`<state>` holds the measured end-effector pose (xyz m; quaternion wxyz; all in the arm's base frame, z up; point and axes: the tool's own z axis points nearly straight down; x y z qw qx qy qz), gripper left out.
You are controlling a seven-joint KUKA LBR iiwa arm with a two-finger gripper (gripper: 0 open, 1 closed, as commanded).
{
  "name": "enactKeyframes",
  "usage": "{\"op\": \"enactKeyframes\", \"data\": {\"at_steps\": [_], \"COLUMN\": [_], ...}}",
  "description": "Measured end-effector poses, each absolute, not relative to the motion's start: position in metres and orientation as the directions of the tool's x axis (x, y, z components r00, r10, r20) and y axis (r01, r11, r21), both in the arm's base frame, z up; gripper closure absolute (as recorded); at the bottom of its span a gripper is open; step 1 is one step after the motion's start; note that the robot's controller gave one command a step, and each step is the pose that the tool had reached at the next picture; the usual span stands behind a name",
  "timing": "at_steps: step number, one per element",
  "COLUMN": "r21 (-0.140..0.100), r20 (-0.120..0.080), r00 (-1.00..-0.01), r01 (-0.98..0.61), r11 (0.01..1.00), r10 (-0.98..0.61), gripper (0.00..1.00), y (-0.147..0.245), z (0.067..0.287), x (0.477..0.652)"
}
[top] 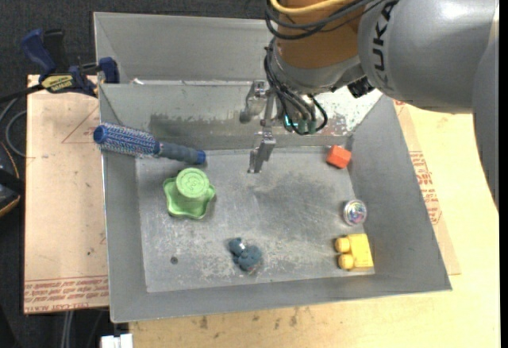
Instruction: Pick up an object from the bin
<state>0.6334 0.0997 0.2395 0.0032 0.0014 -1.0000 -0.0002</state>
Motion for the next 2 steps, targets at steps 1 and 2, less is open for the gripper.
{"op": "enactKeyframes", "data": {"at_steps": [1,2], "r21": [0.002,-0.002], "r20": [-0.011,-0.005], "r00": [-0.992,-0.973], "r01": [-0.122,-0.229], "r11": [0.993,0.973], "r10": [-0.122,-0.229], "gripper": [0.00,0.00], "y": [0.178,0.200], "z": [0.116,0.109], "x": [0.643,0.643]}}
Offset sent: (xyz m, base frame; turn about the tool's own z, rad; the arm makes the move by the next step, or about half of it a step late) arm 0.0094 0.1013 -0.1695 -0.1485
